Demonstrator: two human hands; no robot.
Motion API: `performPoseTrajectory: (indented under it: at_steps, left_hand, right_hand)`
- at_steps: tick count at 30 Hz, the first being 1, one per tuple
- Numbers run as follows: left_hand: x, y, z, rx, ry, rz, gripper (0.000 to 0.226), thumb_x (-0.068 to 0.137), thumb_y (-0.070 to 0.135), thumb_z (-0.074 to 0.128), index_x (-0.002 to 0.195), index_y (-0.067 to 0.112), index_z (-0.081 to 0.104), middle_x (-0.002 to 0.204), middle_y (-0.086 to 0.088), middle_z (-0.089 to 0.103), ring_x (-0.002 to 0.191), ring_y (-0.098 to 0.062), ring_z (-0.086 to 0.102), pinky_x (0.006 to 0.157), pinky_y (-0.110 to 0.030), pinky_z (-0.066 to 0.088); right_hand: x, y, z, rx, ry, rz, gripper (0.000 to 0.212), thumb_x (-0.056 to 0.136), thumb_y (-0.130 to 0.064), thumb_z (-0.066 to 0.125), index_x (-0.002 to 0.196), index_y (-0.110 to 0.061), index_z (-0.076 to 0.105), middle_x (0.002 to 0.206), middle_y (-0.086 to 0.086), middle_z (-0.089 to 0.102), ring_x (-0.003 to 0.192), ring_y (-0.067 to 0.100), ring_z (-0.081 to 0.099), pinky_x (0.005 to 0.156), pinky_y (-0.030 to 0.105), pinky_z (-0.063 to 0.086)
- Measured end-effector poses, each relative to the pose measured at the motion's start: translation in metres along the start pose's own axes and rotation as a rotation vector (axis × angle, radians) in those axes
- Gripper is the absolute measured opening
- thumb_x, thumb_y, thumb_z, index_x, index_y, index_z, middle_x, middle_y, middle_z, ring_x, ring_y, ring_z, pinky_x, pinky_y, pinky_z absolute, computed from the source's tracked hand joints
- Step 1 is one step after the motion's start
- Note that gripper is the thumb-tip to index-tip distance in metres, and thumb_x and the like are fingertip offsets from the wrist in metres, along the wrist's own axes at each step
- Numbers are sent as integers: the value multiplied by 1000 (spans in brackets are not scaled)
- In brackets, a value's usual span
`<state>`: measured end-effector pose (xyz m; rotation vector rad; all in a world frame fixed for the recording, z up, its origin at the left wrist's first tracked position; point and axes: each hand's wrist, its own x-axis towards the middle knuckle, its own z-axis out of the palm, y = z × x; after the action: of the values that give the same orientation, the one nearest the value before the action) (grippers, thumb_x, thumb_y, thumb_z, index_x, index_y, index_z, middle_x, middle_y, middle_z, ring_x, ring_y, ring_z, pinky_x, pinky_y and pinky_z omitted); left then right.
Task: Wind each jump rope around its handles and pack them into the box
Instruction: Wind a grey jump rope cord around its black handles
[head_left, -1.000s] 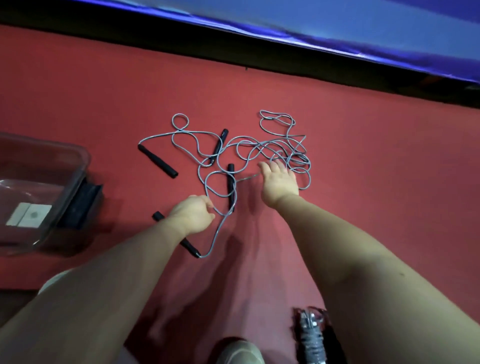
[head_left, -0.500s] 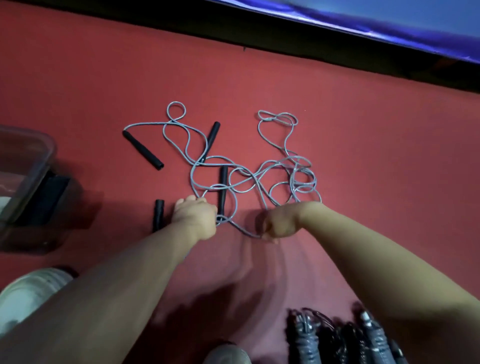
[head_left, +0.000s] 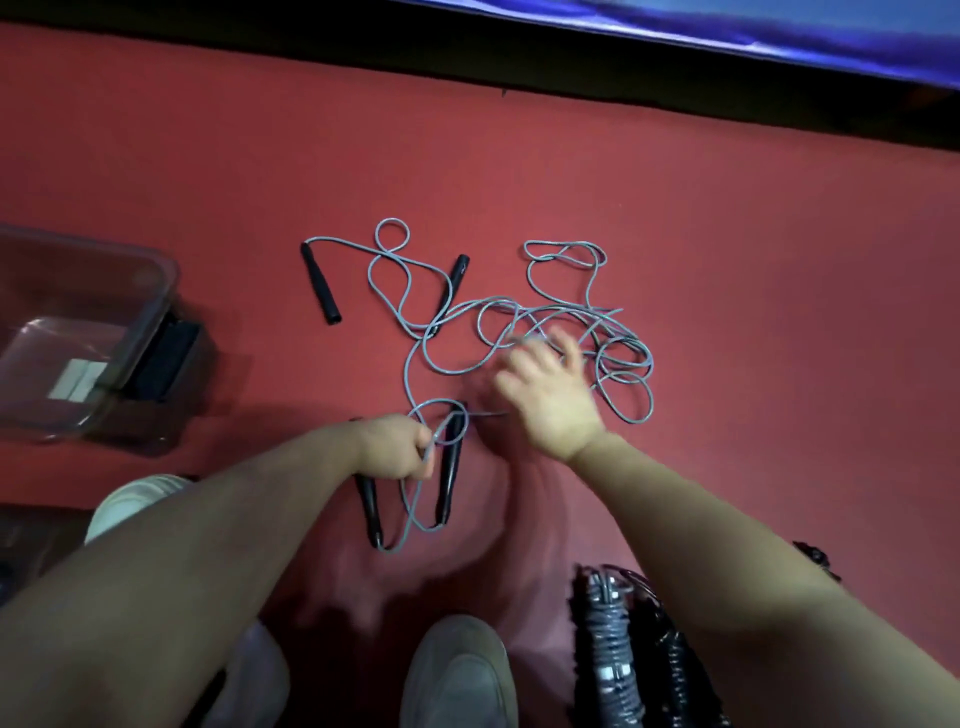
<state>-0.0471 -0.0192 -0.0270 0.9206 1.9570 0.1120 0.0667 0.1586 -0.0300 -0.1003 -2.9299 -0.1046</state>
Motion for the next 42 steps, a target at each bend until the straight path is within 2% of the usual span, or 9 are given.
performPoseTrajectory:
  at_steps: [4, 11, 16, 22, 25, 31, 37, 39, 42]
  left_hand:
    - [9, -7, 22, -59, 377, -321, 39, 85, 41, 63, 111, 12, 56, 124, -13, 55, 116, -30, 54, 98, -35, 43]
    - [2, 23, 71, 227, 367, -343, 57, 80, 55, 61, 126, 25, 46, 133, -7, 36, 126, -26, 35, 102, -36, 32]
    - [-3, 28, 81, 294, 371, -252, 37, 88, 20, 46, 125, 22, 47, 135, -9, 30, 121, -29, 36, 97, -37, 36]
    - [-27, 20, 33, -370, 296, -115, 13, 102, 22, 35, 101, 10, 42, 96, -16, 60, 71, -29, 63, 64, -35, 51]
    - [-59, 31, -29, -660, 334, 2, 25, 103, 20, 32, 80, 17, 37, 66, -2, 44, 31, -3, 37, 33, -15, 29]
    - [-185, 116, -158, -722, 331, 224, 32, 104, 30, 28, 79, 17, 43, 44, 9, 26, 30, -1, 14, 35, -9, 12]
    - [-314, 203, -220, -731, 349, 485, 34, 102, 36, 30, 81, 17, 48, 44, 10, 21, 32, -2, 13, 35, -14, 11]
    - [-339, 214, -230, -741, 411, 504, 34, 103, 36, 30, 80, 17, 47, 44, 10, 21, 32, -3, 14, 33, -15, 14]
    - [-353, 199, -238, -826, 530, 409, 34, 103, 35, 28, 78, 17, 43, 41, 10, 20, 30, -3, 14, 31, -13, 12]
  right_hand:
    - [-26, -25, 16, 54, -231, 163, 28, 73, -19, 42, 85, -19, 68, 91, 2, 64, 101, 26, 62, 106, 47, 14]
    - [-22, -31, 5, -46, -716, 295, 35, 91, -38, 43, 120, -27, 60, 118, 1, 60, 120, 29, 45, 102, 67, -17]
    - [-10, -59, -16, -43, -1146, 414, 51, 97, -30, 37, 145, -15, 32, 151, 8, 31, 139, 33, 26, 105, 69, 19]
    - [3, -52, -35, 368, -700, 382, 47, 88, -33, 59, 129, -11, 47, 128, 13, 55, 117, 29, 54, 93, 36, 44]
    - [17, -44, -62, 711, -450, 389, 63, 75, -24, 76, 125, -12, 41, 123, 14, 48, 113, 28, 48, 102, 38, 38]
    - [43, -33, -156, 913, 236, 497, 64, 70, 0, 72, 126, -6, 41, 116, 3, 43, 109, 17, 45, 103, 41, 36]
    - [66, -51, -254, 1156, -57, 155, 53, 89, -3, 59, 132, -23, 36, 103, -3, 59, 103, 9, 53, 98, 27, 37]
    - [69, -55, -267, 959, -3, 253, 11, 96, -23, 50, 105, -21, 57, 78, -2, 61, 77, 12, 59, 83, 28, 44]
    - [59, -35, -277, 1071, 59, 491, 24, 100, -25, 43, 80, -16, 53, 67, 1, 49, 57, 15, 54, 54, 24, 40]
